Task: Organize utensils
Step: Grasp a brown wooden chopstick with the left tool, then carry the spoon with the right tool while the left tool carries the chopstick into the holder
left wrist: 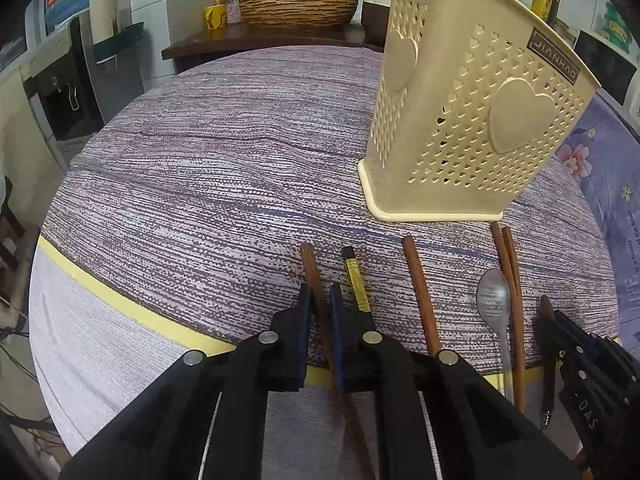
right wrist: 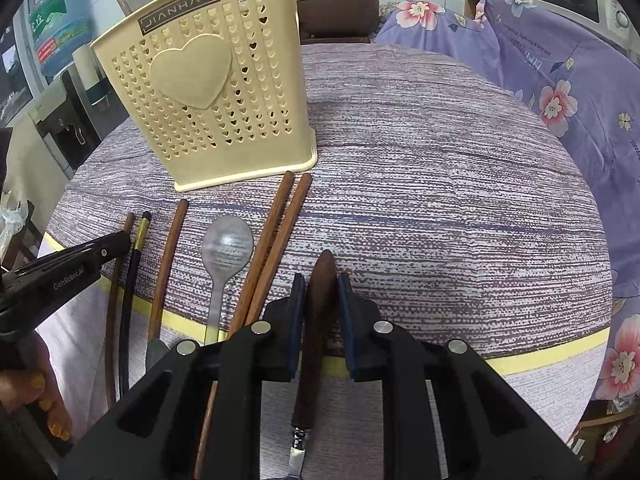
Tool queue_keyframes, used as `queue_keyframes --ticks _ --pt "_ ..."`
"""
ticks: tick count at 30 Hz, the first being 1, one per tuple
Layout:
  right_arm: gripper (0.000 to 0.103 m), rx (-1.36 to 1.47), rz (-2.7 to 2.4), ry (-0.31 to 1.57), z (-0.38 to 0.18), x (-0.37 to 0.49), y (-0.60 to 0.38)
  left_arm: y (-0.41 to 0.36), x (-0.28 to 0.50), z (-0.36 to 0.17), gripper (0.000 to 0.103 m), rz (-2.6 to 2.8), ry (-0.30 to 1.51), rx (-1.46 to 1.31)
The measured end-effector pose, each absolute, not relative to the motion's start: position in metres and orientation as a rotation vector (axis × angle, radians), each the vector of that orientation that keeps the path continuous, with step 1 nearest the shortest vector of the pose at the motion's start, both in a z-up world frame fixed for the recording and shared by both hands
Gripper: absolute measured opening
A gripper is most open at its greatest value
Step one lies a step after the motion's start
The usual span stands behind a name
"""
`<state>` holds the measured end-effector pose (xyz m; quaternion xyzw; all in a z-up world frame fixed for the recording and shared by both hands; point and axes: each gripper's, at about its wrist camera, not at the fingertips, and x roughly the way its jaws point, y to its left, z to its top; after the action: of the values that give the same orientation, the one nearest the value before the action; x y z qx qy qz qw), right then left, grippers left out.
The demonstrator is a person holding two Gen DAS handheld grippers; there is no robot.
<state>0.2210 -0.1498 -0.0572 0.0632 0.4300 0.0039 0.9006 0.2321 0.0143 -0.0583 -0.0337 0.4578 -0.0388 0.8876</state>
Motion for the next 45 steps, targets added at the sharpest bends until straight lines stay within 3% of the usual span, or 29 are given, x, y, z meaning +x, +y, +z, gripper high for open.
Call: queue_keyframes --ticks 15,28,45 --pt "0.016 0.168 0.076 0.788 -0.042 0.213 -0.155 0.022 0.23 -0.048 0.009 -0.106 0.908 -0.136" --pt "0.016 0.21 0.192 0.506 0.042 0.167 -0.191 0.045 0.177 0.053 0.008 -0.205 0.619 -0.208" --pt "0.016 0.21 0.224 0.496 0.066 0.177 -0.195 0.059 0.182 0.082 0.008 -0.199 0.527 -0.223"
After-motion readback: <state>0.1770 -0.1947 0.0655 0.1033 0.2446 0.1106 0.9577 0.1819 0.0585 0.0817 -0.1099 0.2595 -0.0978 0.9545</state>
